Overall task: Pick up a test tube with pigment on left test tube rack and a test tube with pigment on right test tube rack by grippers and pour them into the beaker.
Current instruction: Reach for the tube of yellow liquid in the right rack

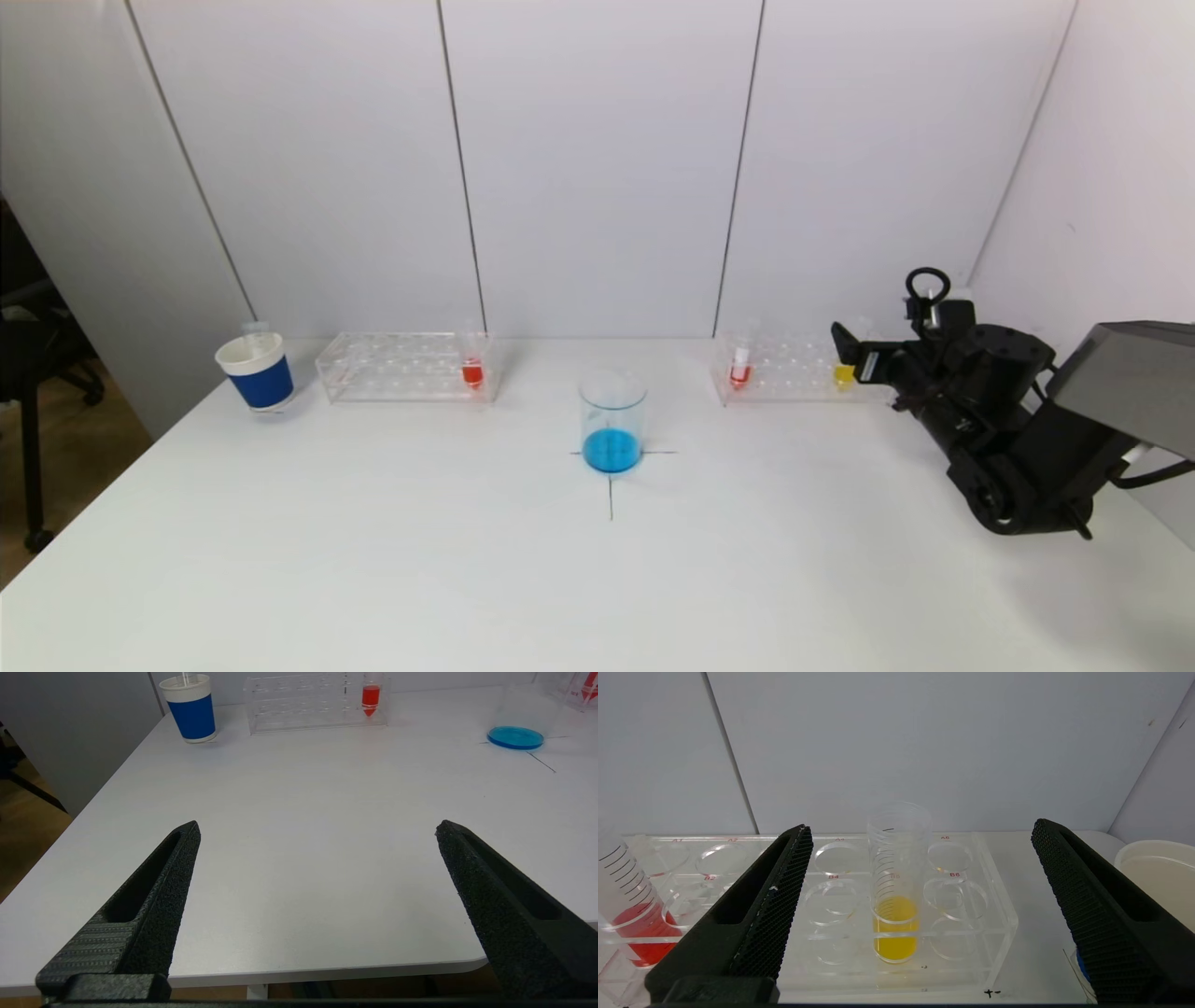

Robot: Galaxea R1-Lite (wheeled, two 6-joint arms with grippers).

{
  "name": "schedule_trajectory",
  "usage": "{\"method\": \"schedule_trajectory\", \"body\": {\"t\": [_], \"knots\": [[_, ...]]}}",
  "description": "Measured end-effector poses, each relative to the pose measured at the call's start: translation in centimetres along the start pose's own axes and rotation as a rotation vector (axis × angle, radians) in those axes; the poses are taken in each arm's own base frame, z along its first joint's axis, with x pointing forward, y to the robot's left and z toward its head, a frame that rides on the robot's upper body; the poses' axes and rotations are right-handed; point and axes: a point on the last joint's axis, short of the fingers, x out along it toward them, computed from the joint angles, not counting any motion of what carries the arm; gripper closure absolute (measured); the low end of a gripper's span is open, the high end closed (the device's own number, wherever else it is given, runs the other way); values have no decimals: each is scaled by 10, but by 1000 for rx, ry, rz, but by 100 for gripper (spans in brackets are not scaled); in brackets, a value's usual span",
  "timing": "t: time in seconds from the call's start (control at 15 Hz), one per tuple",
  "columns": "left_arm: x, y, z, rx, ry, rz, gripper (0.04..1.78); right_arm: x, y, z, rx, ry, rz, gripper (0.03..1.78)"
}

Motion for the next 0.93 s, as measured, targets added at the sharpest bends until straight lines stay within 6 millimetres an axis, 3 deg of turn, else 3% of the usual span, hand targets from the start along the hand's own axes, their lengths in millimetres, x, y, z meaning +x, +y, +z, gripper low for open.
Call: {"method": "schedule_trajectory", "body": {"t": [0.93], "knots": [[0, 0, 0, 0, 0, 0, 6, 9, 2, -12, -4, -4, 2, 10]]}}
